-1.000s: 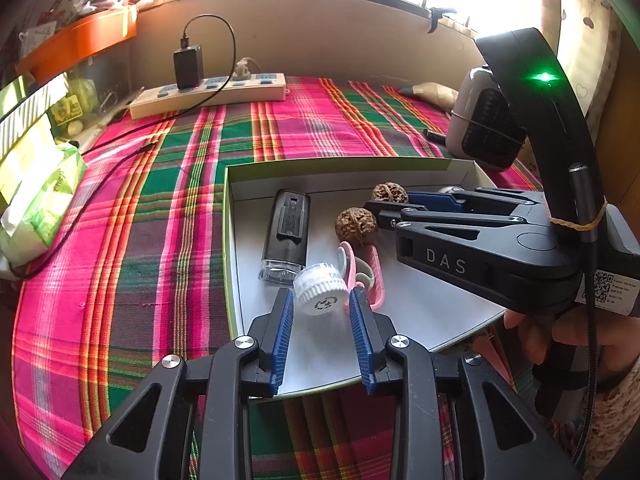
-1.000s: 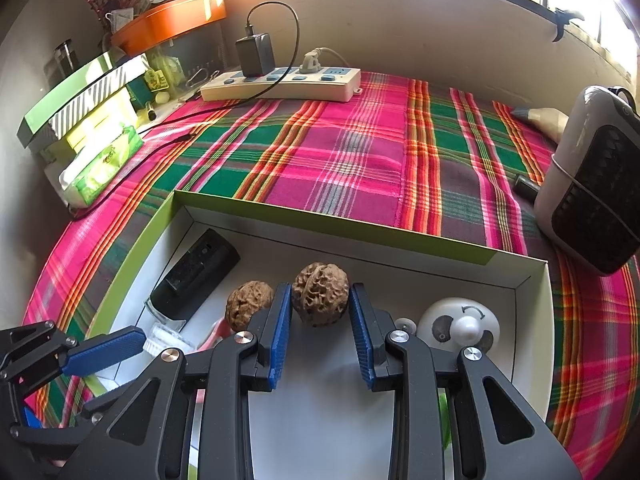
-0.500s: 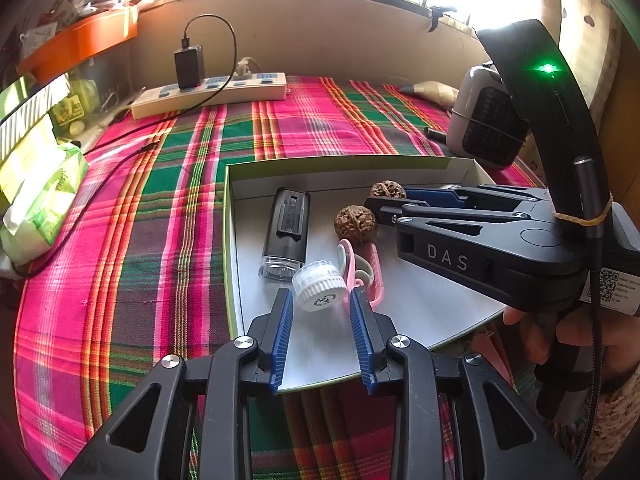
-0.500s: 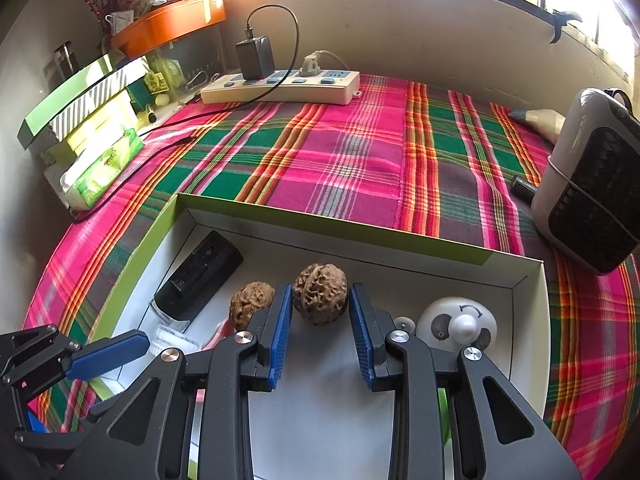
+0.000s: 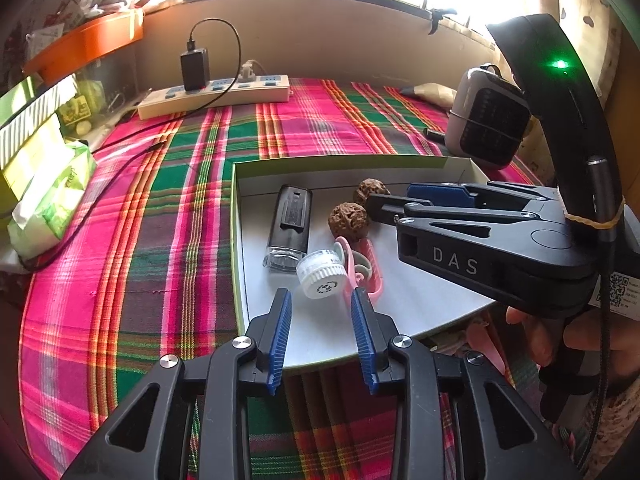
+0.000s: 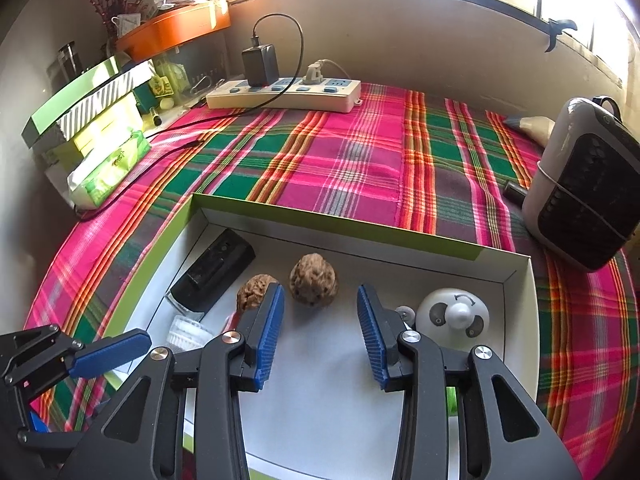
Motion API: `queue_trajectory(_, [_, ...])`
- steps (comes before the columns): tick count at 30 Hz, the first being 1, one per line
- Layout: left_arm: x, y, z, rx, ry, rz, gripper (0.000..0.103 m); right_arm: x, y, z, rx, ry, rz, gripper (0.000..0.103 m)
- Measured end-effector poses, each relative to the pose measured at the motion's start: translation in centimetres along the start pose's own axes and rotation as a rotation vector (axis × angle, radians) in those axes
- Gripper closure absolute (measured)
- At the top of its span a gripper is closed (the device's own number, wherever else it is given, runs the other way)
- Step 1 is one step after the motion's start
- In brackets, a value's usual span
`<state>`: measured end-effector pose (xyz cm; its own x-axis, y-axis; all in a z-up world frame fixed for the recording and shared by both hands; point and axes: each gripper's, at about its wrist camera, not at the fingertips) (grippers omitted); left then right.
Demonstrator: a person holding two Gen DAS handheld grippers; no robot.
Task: Organize objects
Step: 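Open both grippers to release the walnut and white container in the box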
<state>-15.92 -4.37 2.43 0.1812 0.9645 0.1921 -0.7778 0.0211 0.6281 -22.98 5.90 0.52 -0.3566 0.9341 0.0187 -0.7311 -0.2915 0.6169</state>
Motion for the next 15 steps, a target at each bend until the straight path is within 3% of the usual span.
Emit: queue_trajectory(15, [0.4, -0.3, 1.1, 0.014, 0.008, -0.005, 0.073, -0.3, -0.8, 1.7, 0.027, 0.002, -0.009, 0.063])
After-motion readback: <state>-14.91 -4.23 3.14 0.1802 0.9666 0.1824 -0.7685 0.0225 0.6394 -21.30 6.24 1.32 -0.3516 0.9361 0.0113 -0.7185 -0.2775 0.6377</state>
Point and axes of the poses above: each gripper's, at about its wrist camera, not at the fingertips, and z roughly against the way its jaws point, x to its right, y to its top, and after that the axes turned 6 degrees about -y, right-handed
